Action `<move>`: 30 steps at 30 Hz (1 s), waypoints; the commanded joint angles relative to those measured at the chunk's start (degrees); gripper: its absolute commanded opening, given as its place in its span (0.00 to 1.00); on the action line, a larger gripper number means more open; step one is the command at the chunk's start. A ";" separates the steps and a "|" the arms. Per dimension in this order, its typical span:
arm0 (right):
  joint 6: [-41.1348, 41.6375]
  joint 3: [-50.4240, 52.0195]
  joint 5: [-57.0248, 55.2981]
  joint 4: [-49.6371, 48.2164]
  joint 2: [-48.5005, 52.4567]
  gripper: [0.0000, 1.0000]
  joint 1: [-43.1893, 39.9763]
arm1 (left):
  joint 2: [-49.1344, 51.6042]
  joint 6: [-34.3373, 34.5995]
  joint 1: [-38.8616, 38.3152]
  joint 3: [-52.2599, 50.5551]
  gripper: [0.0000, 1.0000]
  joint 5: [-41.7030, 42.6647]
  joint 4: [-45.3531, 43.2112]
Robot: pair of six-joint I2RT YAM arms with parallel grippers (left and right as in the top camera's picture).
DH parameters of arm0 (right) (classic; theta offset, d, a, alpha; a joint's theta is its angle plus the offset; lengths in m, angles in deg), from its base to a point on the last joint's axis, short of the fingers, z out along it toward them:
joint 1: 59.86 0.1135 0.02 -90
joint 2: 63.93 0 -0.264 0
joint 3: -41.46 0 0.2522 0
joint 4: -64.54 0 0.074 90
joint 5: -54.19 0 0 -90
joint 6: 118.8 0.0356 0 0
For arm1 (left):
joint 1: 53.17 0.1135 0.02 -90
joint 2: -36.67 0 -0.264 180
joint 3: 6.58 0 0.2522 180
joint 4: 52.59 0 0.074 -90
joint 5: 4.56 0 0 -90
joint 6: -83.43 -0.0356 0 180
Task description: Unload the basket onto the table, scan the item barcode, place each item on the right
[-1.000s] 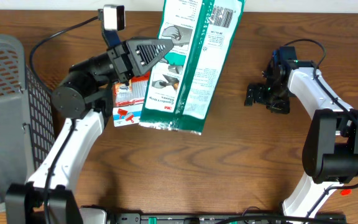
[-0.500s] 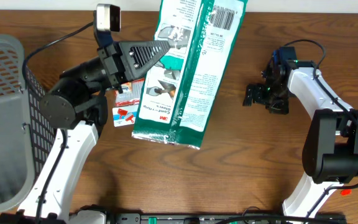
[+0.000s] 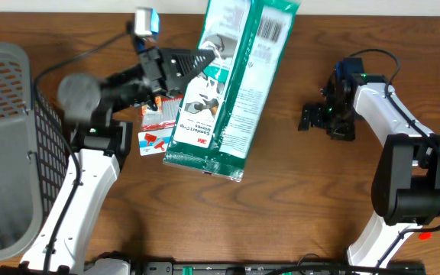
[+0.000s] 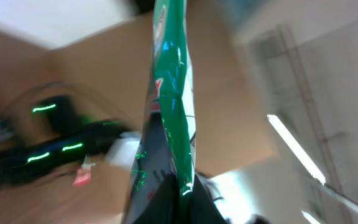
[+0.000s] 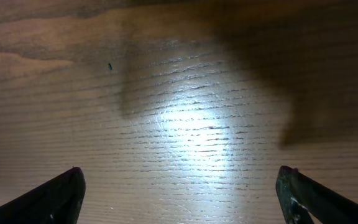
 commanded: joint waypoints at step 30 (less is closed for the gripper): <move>-40.92 -0.13 76.02 11.34 -0.39 0.99 4.94 | -0.24 -43.41 0.22 0.13 0.07 -18.73 25.51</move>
